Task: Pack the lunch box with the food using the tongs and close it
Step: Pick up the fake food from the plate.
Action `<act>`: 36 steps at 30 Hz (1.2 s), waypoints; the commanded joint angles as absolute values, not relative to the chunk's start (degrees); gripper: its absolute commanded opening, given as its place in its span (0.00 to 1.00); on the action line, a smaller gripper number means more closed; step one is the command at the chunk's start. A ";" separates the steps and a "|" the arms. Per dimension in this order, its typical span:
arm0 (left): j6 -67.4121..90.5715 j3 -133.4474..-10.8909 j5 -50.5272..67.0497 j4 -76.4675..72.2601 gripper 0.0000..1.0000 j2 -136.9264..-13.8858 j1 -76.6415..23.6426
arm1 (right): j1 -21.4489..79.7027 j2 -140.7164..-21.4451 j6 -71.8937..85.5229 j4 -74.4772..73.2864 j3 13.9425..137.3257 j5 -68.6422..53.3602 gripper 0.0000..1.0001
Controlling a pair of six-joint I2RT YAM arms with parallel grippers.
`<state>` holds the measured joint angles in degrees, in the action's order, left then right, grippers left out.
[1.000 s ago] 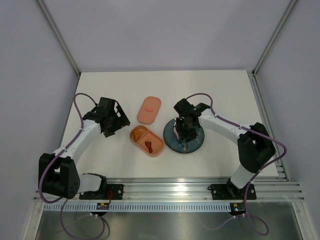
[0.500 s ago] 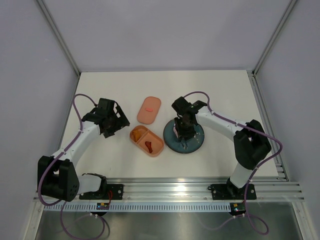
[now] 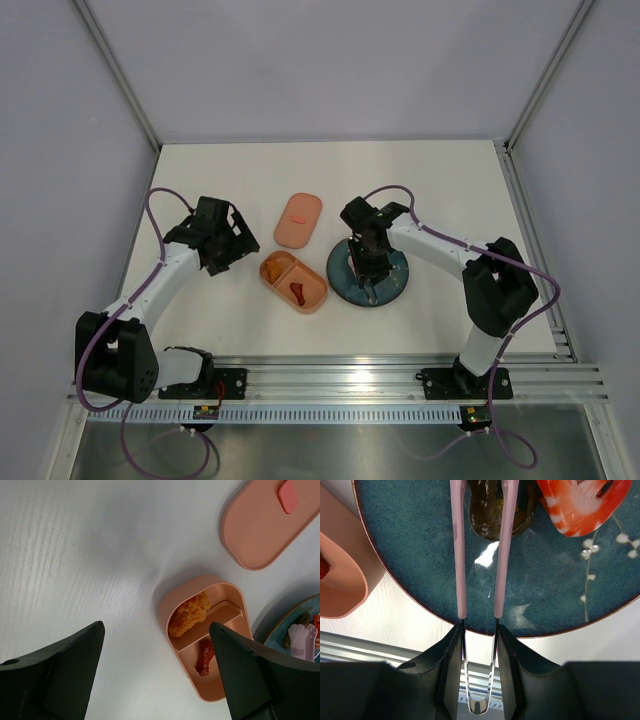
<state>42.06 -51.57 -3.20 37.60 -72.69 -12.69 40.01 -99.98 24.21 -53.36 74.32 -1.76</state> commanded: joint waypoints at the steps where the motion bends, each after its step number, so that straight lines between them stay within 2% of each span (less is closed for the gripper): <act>1: 42.28 -50.89 -3.69 35.95 0.90 -71.10 -12.83 | 41.13 -100.63 23.20 -54.05 76.55 -0.35 0.38; 4: 42.28 -50.89 -3.69 35.95 0.90 -71.02 -12.83 | 41.22 -101.34 23.03 -53.88 76.73 -0.61 0.37; 8: 42.28 -50.89 -3.69 35.95 0.90 -71.02 -12.83 | 41.31 -101.60 22.94 -53.79 77.17 -0.79 0.31; 12: 42.28 -50.71 -3.78 35.95 0.90 -71.10 -12.83 | 41.66 -100.73 22.94 -54.40 77.69 -0.88 0.16; 19: 42.36 -50.71 -3.60 35.77 0.90 -71.19 -12.75 | 41.84 -97.92 23.38 -55.46 79.36 -0.79 0.00; 29: 42.36 -50.71 -3.69 35.77 0.90 -71.19 -12.83 | 42.80 -95.45 24.52 -56.77 82.35 -1.23 0.00; 36: 42.36 -50.71 -3.96 35.86 0.90 -71.02 -12.75 | 48.85 -96.24 26.01 -58.71 88.50 -1.23 0.00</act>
